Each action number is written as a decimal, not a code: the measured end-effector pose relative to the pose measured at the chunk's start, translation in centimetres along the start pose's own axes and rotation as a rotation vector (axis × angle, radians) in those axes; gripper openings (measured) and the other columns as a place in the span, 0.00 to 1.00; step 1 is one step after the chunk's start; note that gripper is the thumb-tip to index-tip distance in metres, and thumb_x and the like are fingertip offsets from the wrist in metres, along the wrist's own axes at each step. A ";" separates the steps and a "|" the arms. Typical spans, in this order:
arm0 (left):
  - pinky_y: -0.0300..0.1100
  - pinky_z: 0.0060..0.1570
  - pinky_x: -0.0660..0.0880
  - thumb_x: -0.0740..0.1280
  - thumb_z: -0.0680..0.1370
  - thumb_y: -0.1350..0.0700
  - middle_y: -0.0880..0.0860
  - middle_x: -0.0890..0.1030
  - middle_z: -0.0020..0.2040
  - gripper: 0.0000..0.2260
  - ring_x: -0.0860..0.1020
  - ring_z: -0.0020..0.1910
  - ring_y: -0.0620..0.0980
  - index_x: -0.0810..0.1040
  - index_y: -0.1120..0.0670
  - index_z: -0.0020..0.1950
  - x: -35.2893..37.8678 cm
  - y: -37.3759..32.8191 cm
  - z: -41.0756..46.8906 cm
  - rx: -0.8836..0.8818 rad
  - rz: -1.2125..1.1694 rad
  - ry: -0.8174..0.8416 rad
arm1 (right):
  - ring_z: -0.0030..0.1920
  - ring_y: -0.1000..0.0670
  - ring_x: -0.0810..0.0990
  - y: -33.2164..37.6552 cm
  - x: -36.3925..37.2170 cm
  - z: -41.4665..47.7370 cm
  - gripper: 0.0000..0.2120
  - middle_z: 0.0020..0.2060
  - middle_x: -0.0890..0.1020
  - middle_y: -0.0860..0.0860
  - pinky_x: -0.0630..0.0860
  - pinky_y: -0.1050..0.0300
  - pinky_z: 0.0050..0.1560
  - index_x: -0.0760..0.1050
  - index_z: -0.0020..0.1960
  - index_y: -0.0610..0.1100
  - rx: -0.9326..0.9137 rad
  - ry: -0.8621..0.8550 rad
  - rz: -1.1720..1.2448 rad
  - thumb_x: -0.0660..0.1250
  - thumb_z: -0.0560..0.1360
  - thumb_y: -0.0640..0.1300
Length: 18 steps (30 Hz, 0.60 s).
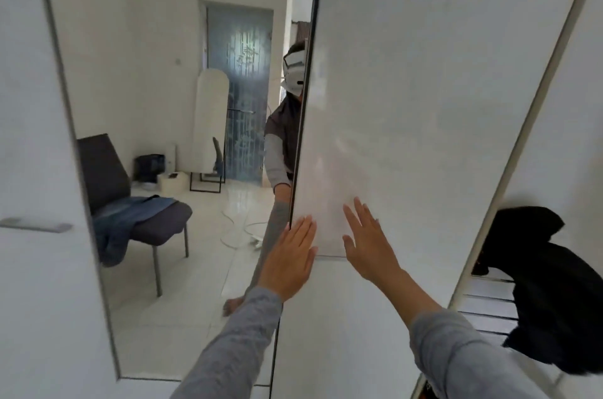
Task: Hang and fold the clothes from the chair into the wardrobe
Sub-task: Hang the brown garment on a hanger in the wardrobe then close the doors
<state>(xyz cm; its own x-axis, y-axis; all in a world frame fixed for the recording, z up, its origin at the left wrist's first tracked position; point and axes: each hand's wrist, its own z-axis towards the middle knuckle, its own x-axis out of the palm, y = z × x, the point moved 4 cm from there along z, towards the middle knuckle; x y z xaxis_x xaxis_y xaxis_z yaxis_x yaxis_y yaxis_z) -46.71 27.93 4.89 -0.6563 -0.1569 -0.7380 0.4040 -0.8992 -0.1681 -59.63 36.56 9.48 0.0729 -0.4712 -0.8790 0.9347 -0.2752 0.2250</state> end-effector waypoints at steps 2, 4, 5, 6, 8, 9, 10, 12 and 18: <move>0.46 0.71 0.58 0.48 0.81 0.52 0.54 0.66 0.73 0.22 0.64 0.72 0.50 0.65 0.59 0.73 1.7 -0.8 -0.3 -0.014 0.003 0.018 | 0.77 0.51 0.41 -1.4 1.9 -1.1 0.27 0.77 0.41 0.51 0.38 0.58 0.73 0.44 0.77 0.46 -0.024 0.064 0.069 0.52 0.82 0.43; 0.45 0.64 0.68 0.56 0.80 0.56 0.56 0.75 0.66 0.18 0.74 0.65 0.53 0.73 0.61 0.67 2.7 -1.0 -0.4 -0.025 0.009 0.007 | 0.77 0.51 0.44 -2.3 4.0 -1.9 0.25 0.77 0.47 0.51 0.38 0.62 0.72 0.48 0.77 0.45 -0.045 0.106 0.129 0.52 0.82 0.42; 0.45 0.59 0.73 0.62 0.78 0.59 0.56 0.79 0.62 0.16 0.77 0.61 0.54 0.76 0.61 0.64 3.1 -1.0 -0.4 -0.021 0.014 -0.005 | 0.77 0.52 0.47 -2.5 4.8 -2.2 0.24 0.77 0.51 0.51 0.41 0.64 0.71 0.51 0.77 0.45 -0.042 0.110 0.157 0.52 0.82 0.41; 0.45 0.55 0.76 0.66 0.75 0.62 0.57 0.81 0.58 0.14 0.80 0.57 0.54 0.78 0.62 0.61 3.7 -1.2 -0.1 -0.011 0.023 -0.018 | 0.76 0.52 0.51 -3.0 5.6 -2.3 0.23 0.76 0.56 0.51 0.44 0.65 0.71 0.55 0.76 0.44 -0.027 0.114 0.190 0.52 0.82 0.41; 0.45 0.47 0.80 0.72 0.71 0.65 0.57 0.83 0.51 0.13 0.82 0.50 0.55 0.81 0.62 0.55 4.5 -1.2 0.0 0.020 0.020 -0.021 | 0.74 0.52 0.59 -3.5 6.8 -2.4 0.21 0.73 0.64 0.50 0.52 0.66 0.70 0.62 0.74 0.43 0.001 0.098 0.234 0.54 0.81 0.39; 0.44 0.44 0.81 0.74 0.70 0.66 0.56 0.83 0.48 0.12 0.82 0.47 0.54 0.82 0.62 0.53 4.7 -1.1 0.0 0.032 0.020 -0.019 | 0.72 0.51 0.63 -3.5 7.1 -2.3 0.19 0.71 0.68 0.48 0.56 0.65 0.69 0.65 0.72 0.42 0.006 0.080 0.241 0.54 0.81 0.38; 0.43 0.41 0.81 0.75 0.68 0.66 0.56 0.83 0.46 0.12 0.82 0.45 0.53 0.82 0.61 0.51 5.0 -1.0 0.0 0.033 0.027 -0.009 | 0.69 0.50 0.67 -3.7 7.5 -2.2 0.18 0.68 0.71 0.48 0.61 0.63 0.67 0.68 0.70 0.42 0.015 0.057 0.251 0.55 0.80 0.37; 0.41 0.37 0.80 0.76 0.66 0.66 0.55 0.83 0.43 0.12 0.82 0.42 0.52 0.83 0.61 0.48 5.2 -0.6 0.2 0.018 0.012 -0.010 | 0.64 0.49 0.73 -3.8 7.9 -1.9 0.17 0.64 0.75 0.47 0.69 0.58 0.62 0.73 0.66 0.42 0.053 -0.008 0.263 0.57 0.79 0.36; 0.42 0.44 0.77 0.69 0.71 0.69 0.59 0.81 0.49 0.11 0.81 0.48 0.55 0.82 0.62 0.52 5.2 -0.9 -0.1 -0.074 -0.037 0.029 | 0.52 0.47 0.79 -3.4 7.4 -1.7 0.15 0.54 0.80 0.47 0.73 0.58 0.47 0.79 0.57 0.47 0.189 -0.050 0.230 0.56 0.78 0.38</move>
<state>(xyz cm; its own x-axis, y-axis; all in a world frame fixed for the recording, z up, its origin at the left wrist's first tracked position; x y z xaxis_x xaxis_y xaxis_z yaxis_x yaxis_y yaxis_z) -50.40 27.94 1.14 -0.6531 -0.1110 -0.7491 0.4263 -0.8714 -0.2426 -61.67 35.46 1.54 0.2539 -0.5785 -0.7752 0.8141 -0.3049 0.4942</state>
